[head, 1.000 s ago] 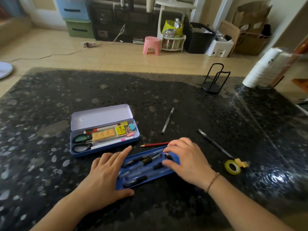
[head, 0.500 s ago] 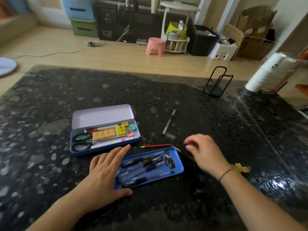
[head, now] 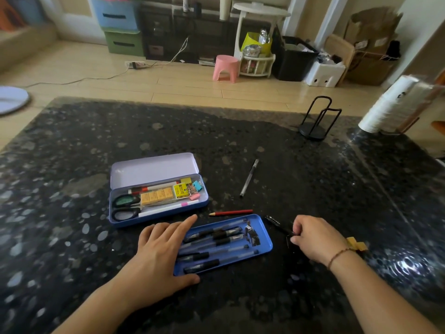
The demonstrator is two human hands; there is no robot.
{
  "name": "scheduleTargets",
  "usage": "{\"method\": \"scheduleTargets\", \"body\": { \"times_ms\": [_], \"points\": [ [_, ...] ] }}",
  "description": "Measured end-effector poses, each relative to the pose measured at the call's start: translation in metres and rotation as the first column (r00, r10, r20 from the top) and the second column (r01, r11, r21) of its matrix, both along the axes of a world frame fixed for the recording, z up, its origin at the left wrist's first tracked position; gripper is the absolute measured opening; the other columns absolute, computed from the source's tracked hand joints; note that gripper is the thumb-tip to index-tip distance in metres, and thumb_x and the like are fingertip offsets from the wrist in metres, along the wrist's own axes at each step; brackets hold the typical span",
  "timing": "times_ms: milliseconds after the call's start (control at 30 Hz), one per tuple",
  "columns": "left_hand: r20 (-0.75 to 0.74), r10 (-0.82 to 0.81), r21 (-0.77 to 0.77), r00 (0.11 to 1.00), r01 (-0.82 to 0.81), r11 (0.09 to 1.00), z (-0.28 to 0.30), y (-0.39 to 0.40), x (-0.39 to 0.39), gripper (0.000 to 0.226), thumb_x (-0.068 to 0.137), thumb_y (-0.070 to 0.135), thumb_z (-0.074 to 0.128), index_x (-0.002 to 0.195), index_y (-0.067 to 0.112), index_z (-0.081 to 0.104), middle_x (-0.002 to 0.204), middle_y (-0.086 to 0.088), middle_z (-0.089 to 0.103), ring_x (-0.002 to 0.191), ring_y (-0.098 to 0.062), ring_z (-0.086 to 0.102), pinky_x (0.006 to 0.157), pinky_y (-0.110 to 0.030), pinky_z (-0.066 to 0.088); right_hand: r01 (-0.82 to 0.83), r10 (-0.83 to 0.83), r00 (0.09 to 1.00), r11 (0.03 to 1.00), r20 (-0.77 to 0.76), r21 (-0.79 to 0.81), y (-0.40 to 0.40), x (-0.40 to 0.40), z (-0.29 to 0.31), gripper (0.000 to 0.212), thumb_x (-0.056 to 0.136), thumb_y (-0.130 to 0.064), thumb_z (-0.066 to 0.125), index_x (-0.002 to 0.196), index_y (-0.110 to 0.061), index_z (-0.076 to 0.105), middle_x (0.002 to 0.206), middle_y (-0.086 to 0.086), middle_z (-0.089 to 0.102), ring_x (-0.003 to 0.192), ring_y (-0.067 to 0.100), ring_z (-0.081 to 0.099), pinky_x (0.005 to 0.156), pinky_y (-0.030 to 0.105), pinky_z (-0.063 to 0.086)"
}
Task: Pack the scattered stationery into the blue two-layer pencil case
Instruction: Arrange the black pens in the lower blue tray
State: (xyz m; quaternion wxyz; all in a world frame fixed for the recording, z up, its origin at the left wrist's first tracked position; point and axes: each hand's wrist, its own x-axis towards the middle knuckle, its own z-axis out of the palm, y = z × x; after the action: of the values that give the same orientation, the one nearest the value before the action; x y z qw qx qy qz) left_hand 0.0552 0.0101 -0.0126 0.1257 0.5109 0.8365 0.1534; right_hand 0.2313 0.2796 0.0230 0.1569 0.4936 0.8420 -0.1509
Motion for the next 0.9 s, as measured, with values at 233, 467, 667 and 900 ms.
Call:
{"method": "scheduleTargets", "body": {
  "times_ms": [233, 467, 667, 900],
  "points": [
    [0.034, 0.035, 0.033, 0.999, -0.036, 0.999, 0.002, 0.0, 0.003, 0.117, 0.067, 0.073, 0.063, 0.135, 0.051, -0.03, 0.152, 0.023, 0.006, 0.139, -0.005, 0.011, 0.115, -0.034, -0.002, -0.491, 0.461, 0.781, 0.87, -0.422, 0.041, -0.047, -0.027, 0.009, 0.014, 0.093, -0.035, 0.055, 0.105, -0.037, 0.061, 0.096, -0.021, 0.052, 0.089, -0.003, 0.051, 0.079, 0.021, 0.045],
    [-0.008, -0.006, 0.031, 1.0, 0.006, 0.999, -0.004, 0.0, 0.002, 0.1, 0.07, 0.077, 0.053, 0.144, 0.049, -0.008, 0.148, 0.026, 0.011, 0.137, -0.005, 0.008, 0.11, -0.026, 0.0, -0.288, 0.334, 0.852, 0.942, -0.402, 0.172, -0.007, -0.085, -0.019, 0.032, 0.095, -0.04, 0.047, 0.126, -0.034, 0.052, 0.109, -0.005, 0.057, 0.1, 0.017, 0.056, 0.081, 0.038, 0.052],
    [-0.023, -0.017, -0.009, 1.0, 0.017, 1.0, -0.006, 0.0, -0.004, 0.103, 0.067, 0.082, 0.05, 0.147, 0.046, -0.004, 0.15, 0.024, 0.014, 0.138, -0.007, 0.01, 0.113, -0.033, 0.0, -0.247, 0.292, 0.909, 0.952, -0.299, 0.179, 0.033, -0.124, -0.031, 0.016, 0.091, -0.04, 0.055, 0.081, -0.027, 0.055, 0.088, -0.001, 0.061, 0.082, 0.021, 0.06, 0.071, 0.036, 0.052],
    [0.006, 0.012, 0.056, 1.0, -0.012, 0.998, -0.001, -0.001, -0.001, 0.116, 0.067, 0.078, 0.058, 0.138, 0.049, -0.03, 0.148, 0.026, 0.017, 0.134, -0.003, 0.015, 0.114, -0.031, -0.001, -0.485, 0.414, 0.636, 0.871, -0.651, 0.08, -0.028, -0.053, 0.013, 0.017, 0.085, -0.021, 0.066, 0.085, -0.031, 0.053, 0.075, -0.01, 0.059, 0.069, 0.004, 0.058, 0.06, 0.015, 0.046]
  ]
}}
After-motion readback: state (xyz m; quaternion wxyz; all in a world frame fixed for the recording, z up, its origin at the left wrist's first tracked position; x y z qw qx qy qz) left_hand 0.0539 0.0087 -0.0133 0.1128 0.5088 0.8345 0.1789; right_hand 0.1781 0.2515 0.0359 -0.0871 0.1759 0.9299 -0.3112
